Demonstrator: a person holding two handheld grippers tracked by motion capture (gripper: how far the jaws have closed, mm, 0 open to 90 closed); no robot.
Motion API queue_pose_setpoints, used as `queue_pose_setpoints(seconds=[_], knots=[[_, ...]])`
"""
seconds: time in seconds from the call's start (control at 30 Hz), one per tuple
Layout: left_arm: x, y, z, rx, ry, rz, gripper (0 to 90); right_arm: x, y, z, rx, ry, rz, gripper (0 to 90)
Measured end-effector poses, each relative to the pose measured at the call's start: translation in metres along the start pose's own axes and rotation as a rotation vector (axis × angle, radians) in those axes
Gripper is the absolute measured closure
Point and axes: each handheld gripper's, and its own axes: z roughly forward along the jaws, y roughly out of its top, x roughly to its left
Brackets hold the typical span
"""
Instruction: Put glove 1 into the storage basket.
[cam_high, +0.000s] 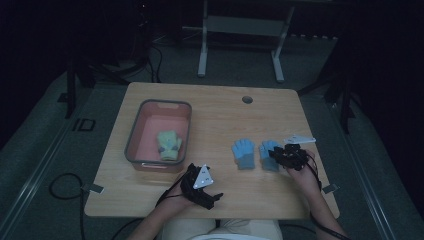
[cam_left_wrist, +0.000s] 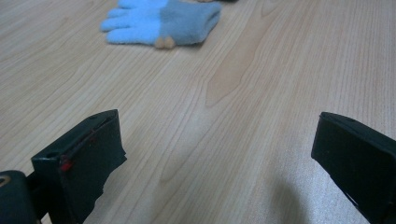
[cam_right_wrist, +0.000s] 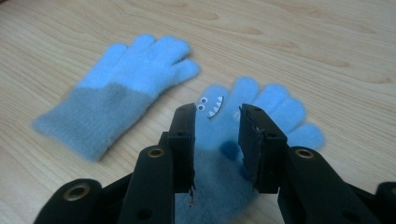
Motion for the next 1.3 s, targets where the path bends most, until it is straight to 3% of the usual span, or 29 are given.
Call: queue_pose_setpoints(seconds=[0.17, 0.3, 0.5, 0.6, 0.7, 0.9, 1.1, 1.2, 1.3], knots=[[0.000, 0.000, 0.000, 0.001, -0.001, -0.001, 2.0, 0.000, -0.001, 0.006, 0.007, 0.004, -0.005, 65.9], [0.000, 0.000, 0.000, 0.003, -0.002, 0.001, 1.9, 0.001, -0.007, 0.020, 0.046, -0.014, -0.019, 65.0], [0.000, 0.000, 0.000, 0.003, -0.003, -0.001, 2.0, 0.000, -0.012, 0.025, 0.077, -0.006, 0.005, 59.3], [-0.001, 0.000, 0.000, 0.002, -0.003, 0.001, 1.9, 0.003, -0.012, 0.026, 0.076, -0.025, -0.029, 64.4], [-0.001, 0.000, 0.000, 0.006, -0.002, 0.005, 2.0, 0.003, -0.014, 0.025, 0.066, -0.027, -0.014, 77.0], [-0.001, -0.001, 0.001, 0.003, -0.002, 0.001, 1.9, 0.006, -0.013, 0.024, 0.062, -0.045, 0.012, 84.4], [0.000, 0.000, 0.001, 0.006, -0.001, 0.004, 2.0, 0.006, 0.001, 0.010, 0.032, -0.048, -0.016, 85.9], [0.000, 0.000, 0.001, 0.007, 0.000, 0.005, 1.9, 0.008, 0.013, 0.000, -0.004, -0.025, -0.033, 86.0], [0.000, 0.000, 0.001, 0.006, 0.001, 0.005, 1.9, 0.017, 0.026, -0.008, -0.029, -0.005, -0.080, 86.0]])
